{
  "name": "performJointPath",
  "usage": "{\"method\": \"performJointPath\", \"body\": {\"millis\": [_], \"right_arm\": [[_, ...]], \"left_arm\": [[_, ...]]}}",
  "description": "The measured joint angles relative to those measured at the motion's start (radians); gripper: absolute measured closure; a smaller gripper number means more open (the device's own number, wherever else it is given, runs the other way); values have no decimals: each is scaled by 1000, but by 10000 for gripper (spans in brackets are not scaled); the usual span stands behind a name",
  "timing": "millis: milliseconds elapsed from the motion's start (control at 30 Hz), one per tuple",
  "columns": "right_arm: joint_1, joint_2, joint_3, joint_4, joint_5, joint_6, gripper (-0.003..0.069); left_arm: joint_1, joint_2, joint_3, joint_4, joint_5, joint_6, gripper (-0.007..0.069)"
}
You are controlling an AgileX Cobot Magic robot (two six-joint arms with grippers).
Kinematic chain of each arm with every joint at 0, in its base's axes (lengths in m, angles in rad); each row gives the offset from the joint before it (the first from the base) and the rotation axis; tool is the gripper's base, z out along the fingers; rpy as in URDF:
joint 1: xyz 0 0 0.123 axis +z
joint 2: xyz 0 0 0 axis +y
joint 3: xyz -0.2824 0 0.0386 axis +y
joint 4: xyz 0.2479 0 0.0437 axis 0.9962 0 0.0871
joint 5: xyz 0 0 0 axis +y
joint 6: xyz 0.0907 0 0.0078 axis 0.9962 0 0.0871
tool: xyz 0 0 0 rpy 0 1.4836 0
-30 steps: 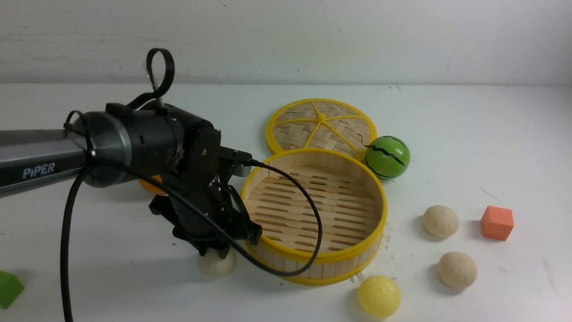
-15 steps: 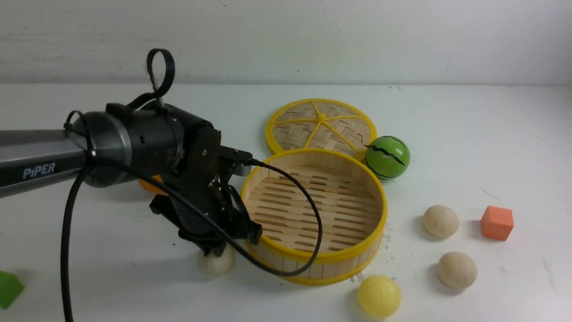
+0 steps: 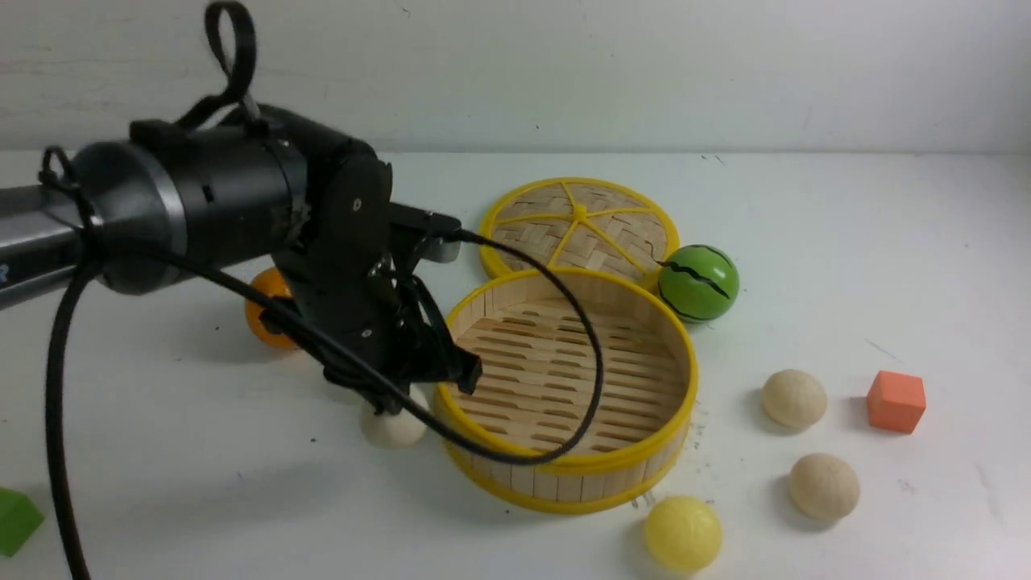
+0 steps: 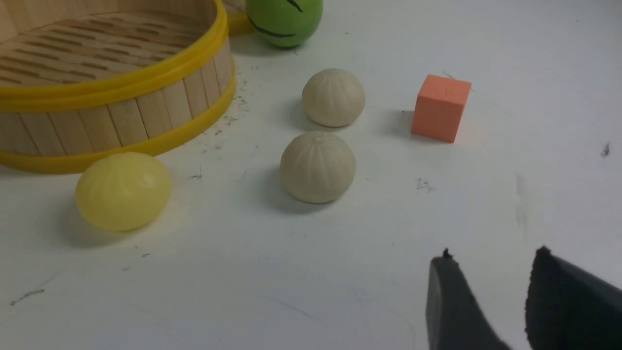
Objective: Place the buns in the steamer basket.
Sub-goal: Use the left arm to put the steamed stuffed bun into the steamer, then use the left arm to grab a steamed stuffed bun
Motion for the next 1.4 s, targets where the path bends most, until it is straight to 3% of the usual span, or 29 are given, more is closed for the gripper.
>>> {"method": "performJointPath", "body": {"millis": [200, 633, 733, 933, 1100, 1267, 1400], "right_arm": [[0, 0, 0, 0, 0, 0, 419], [0, 0, 0, 0, 0, 0, 419], [0, 0, 0, 0, 0, 0, 419], [0, 0, 0, 0, 0, 0, 419], [0, 0, 0, 0, 0, 0, 419], [0, 0, 0, 0, 0, 0, 419], [0, 0, 0, 0, 0, 0, 419]], "left_arm": [[-88, -4, -110, -8, -16, 18, 638], [-92, 285, -232, -6, -50, 89, 611], [-92, 312, -238, -5, -50, 100, 560], [-92, 306, -269, -2, -39, 101, 331], [-76, 229, -316, 38, 49, 90, 210], [30, 204, -327, 10, 100, 85, 258], [137, 274, -327, -41, 105, 121, 358]]}}
